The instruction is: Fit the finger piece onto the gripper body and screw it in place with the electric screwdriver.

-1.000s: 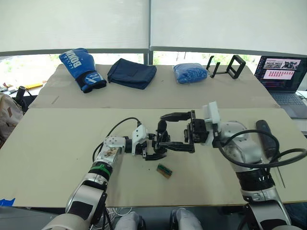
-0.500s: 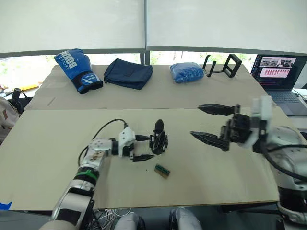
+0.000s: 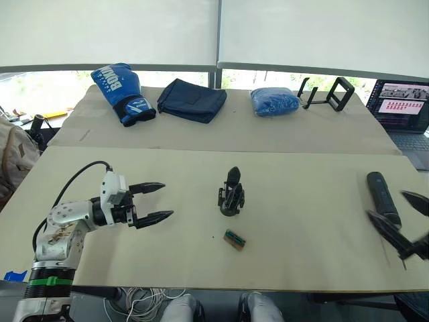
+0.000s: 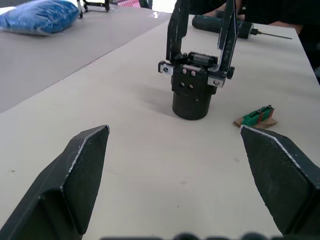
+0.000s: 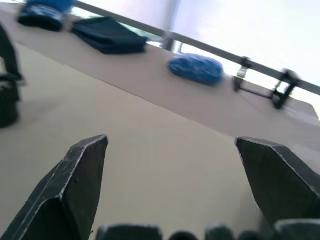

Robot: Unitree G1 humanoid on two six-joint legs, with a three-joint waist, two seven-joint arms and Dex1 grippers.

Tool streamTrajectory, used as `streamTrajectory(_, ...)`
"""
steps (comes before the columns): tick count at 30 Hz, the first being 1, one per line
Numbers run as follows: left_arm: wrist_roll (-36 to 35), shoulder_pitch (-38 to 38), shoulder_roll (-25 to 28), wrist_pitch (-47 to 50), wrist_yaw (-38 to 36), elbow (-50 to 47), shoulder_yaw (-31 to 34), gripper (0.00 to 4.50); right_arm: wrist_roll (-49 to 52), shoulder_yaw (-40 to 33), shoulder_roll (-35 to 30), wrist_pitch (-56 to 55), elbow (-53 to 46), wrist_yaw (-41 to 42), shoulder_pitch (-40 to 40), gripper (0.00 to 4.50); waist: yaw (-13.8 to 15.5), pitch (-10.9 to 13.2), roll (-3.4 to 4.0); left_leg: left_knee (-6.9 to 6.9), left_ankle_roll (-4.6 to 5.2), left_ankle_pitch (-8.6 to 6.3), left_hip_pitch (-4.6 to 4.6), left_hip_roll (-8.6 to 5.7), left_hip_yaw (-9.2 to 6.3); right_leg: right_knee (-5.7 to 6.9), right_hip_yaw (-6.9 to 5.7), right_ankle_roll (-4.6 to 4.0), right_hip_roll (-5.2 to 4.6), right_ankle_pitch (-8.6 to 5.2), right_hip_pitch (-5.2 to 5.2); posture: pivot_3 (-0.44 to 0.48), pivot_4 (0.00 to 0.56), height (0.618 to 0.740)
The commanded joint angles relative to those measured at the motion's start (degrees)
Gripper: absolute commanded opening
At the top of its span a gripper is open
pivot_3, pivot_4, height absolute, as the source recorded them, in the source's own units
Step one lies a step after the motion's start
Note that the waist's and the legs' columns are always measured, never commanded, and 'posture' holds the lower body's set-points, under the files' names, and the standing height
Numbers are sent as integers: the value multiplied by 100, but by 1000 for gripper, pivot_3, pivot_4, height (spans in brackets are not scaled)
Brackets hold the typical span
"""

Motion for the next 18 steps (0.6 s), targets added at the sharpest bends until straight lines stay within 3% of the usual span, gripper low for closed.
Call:
streamTrajectory(1,-223,-42,38,52,65,-384,126,4418,-40,-321,395,-284,-128,-359,440,4500,-13,5,9,-1,-20,-10,1,0,0,1,2,0,-1,0,-1,0,150,740)
streamTrajectory(4,-528,-31,177,675,-46,-761,-43,4418,772,-421,497,436,-412,-1002,508,4500,-90,15,25,-1,-35,-13,5,2,0,3,9,-6,-8,4,-2,0,150,740)
streamTrajectory(8,-682,-275,57,918,96,-1135,-168,4418,1304,-226,-500,1645,-191,-1597,-90,4500,-214,31,55,-1,-37,-13,19,1,13,9,22,-12,-6,8,-1,0,150,740)
streamTrajectory(13,-814,-444,-132,1134,350,-1444,-300,4418,1046,553,-1850,2659,1357,-1892,-1576,4500,-209,39,43,-1,-21,6,20,2,14,5,21,-26,37,18,1,0,150,740)
streamTrajectory(18,-948,-458,-217,1353,589,-1820,-363,4418,420,1703,-2933,3343,2715,-1657,-2714,4500,-143,40,46,-3,4,31,10,2,16,5,16,-61,51,35,-6,0,150,740)
